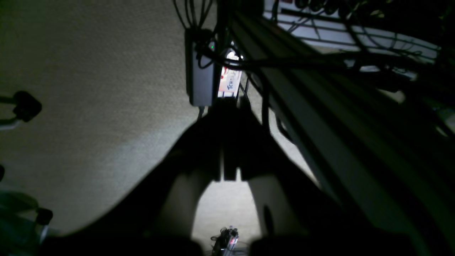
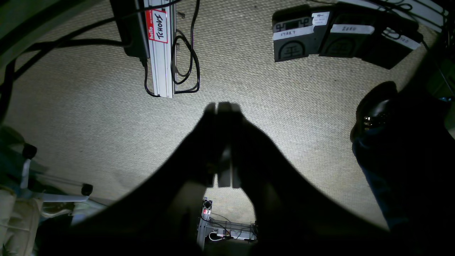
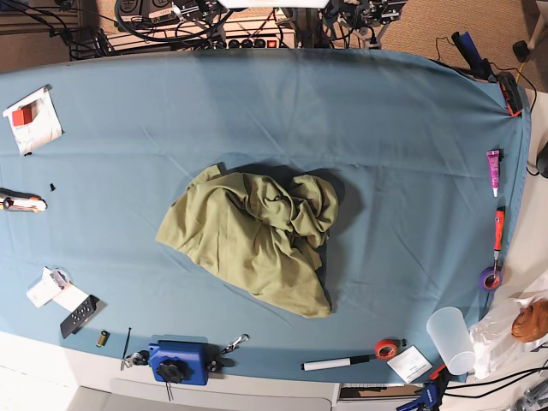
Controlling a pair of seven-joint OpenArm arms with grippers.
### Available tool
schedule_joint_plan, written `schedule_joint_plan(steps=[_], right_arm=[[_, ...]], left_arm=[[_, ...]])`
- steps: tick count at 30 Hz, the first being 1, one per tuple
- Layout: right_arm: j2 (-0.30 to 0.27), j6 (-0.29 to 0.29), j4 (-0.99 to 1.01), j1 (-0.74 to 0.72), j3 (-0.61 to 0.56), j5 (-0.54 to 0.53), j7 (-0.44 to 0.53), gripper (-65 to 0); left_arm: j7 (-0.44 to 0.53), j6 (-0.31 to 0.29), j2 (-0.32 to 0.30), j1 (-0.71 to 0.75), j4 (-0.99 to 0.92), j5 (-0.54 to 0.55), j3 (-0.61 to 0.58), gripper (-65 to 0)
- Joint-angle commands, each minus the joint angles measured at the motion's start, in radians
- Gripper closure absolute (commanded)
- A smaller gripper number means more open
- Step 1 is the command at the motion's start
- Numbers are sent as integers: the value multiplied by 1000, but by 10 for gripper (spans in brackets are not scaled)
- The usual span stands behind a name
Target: Layout the t-shirt on the table in an organized manner, then fold the t-shirt properly
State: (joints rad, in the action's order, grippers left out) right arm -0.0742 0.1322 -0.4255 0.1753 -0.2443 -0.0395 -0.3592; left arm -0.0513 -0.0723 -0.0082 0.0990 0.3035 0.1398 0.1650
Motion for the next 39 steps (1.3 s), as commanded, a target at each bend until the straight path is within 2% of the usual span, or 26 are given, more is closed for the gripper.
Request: schedule_joint_plan(steps=[1,22,28,34,39], right_arm=[[-3,6,-6,5,1,-5,-4,0],[-3,6,-6,5,1,-5,-5,0],[-12,6,-6,5,1,-5,-74,0],[-65,8,-6,21,1,-6,-77,0],[-132,9,-76,72,1,-21,-74,0]], left_arm=[[0,-6,3,1,5,2,-1,0],[0,-7,3,1,5,2,-1,0],[-19,-6,-13,19,5,2,-1,0],[-19,-6,-61,87,65,2,-1,0],[-19,-6,-98,179,182,2,-1,0]])
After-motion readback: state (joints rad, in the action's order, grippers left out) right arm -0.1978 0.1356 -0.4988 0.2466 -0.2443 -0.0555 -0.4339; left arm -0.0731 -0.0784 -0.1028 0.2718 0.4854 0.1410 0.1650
